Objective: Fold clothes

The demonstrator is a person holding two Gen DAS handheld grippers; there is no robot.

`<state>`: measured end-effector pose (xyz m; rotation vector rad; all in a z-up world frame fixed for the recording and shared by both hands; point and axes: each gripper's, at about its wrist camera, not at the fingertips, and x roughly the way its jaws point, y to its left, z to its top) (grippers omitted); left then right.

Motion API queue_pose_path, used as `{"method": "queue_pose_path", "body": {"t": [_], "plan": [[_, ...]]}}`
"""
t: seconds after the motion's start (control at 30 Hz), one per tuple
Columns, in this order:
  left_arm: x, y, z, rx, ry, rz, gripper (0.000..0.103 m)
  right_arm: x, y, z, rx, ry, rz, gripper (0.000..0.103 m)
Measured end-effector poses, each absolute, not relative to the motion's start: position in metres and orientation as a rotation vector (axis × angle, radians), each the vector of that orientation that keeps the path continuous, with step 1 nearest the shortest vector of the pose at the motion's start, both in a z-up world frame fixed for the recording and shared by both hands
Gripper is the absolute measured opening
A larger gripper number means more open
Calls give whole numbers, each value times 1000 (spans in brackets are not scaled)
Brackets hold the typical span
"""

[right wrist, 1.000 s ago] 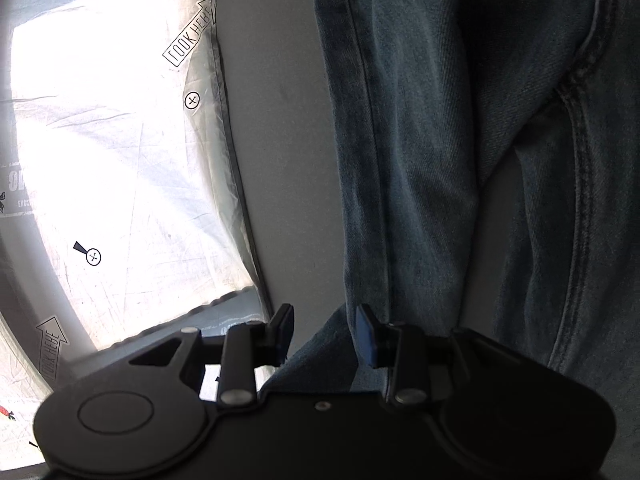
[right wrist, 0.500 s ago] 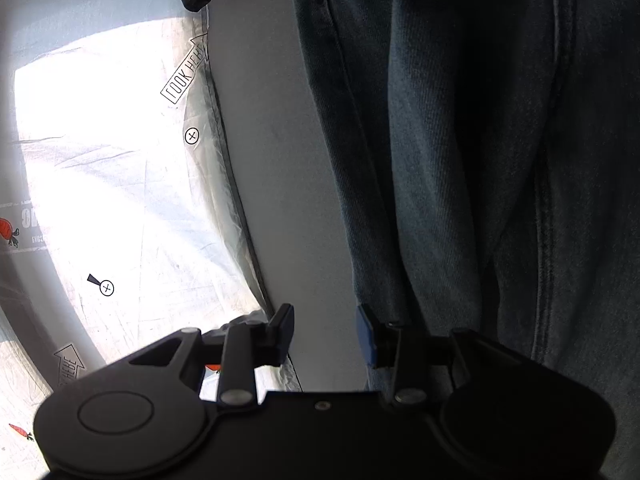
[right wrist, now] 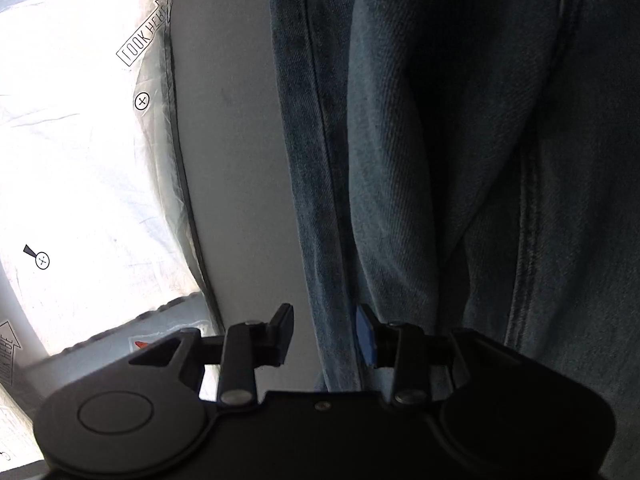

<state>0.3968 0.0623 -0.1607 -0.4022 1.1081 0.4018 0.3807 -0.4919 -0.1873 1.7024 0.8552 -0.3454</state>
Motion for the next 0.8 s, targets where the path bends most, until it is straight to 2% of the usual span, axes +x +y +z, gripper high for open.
{"method": "queue_pose_path", "body": {"t": [0.2, 0.33, 0.53, 0.6, 0.8], "plan": [[397, 80, -177, -469, 1189, 470, 68, 421, -463, -184, 1571, 1004, -337, 42], [400, 84, -187, -521, 1213, 462, 68, 437, -453, -180, 1528, 1046, -360, 42], [405, 89, -192, -501, 1205, 503, 70, 463, -426, -128, 881, 1072, -322, 42], [406, 94, -194, -512, 1190, 520, 71, 466, -420, -123, 756, 1086, -349, 42], [419, 97, -195, -491, 1157, 557, 76, 461, -432, -131, 905, 1106, -453, 44]]}}
